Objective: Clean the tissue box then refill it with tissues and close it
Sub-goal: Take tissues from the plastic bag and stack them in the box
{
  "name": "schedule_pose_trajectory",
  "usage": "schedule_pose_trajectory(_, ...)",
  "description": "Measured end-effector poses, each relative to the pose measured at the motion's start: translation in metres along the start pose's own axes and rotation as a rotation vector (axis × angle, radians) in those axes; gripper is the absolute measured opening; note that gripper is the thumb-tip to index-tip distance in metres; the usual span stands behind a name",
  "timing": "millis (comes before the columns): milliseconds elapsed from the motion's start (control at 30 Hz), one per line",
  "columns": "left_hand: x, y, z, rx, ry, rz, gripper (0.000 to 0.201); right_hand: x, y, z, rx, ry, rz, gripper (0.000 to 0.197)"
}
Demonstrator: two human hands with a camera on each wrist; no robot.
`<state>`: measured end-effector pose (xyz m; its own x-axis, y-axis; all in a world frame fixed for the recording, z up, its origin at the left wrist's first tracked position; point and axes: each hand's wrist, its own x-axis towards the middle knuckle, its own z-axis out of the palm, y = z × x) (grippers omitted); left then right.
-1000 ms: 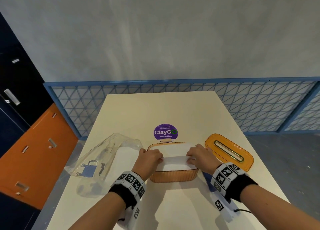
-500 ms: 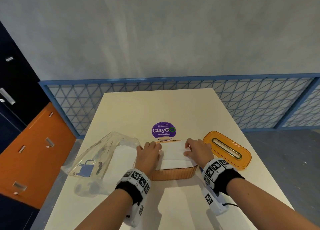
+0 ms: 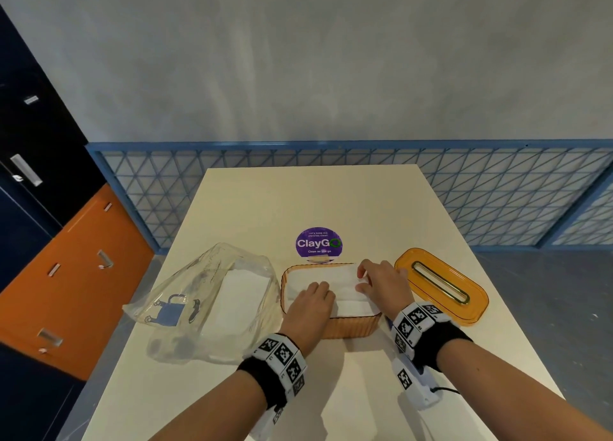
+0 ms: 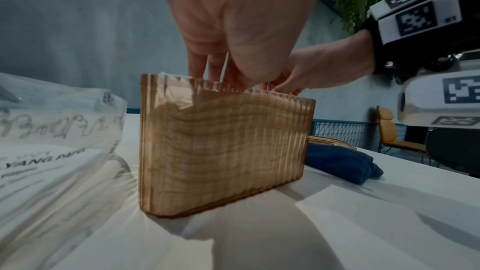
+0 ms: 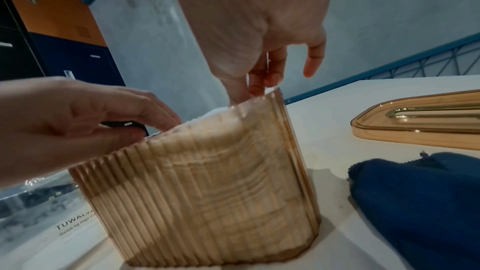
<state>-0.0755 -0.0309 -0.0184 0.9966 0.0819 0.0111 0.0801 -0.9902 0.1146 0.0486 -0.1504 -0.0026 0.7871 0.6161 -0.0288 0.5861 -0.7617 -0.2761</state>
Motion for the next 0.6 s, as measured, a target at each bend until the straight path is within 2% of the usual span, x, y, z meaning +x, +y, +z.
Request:
schedule_pose_trajectory(167, 0.0, 0.012, -0.003, -0.044, -0.11, -0.11, 0.032, -0.002, 0.003, 0.007, -0.023, 0.044, -0.006, 0.023)
schedule_pose_trajectory(333, 0.002, 0.023, -0.002, -0.064, -0.277, -0.193, 0.046, -0.002, 0.01, 0.005, -0.024, 0.051, -0.026, 0.039)
schedule_pose_trajectory(433, 0.004, 0.027, 0.002, -0.064, -0.3, -0.225, 0.048, -0.004, 0.027, -0.003, 0.064, 0.114, -0.039, 0.043)
schedule_pose_trajectory(533, 0.004, 0.028, 0.004, -0.065, -0.298, -0.246, 0.048, -0.004, 0.062, -0.018, 0.136, 0.188, 0.083, 0.047)
schedule_pose_trajectory(600, 0.003, 0.029, 0.004, -0.085, -0.293, -0.258, 0.05, -0.004, 0.092, -0.026, 0.111, 0.157, 0.231, 0.056)
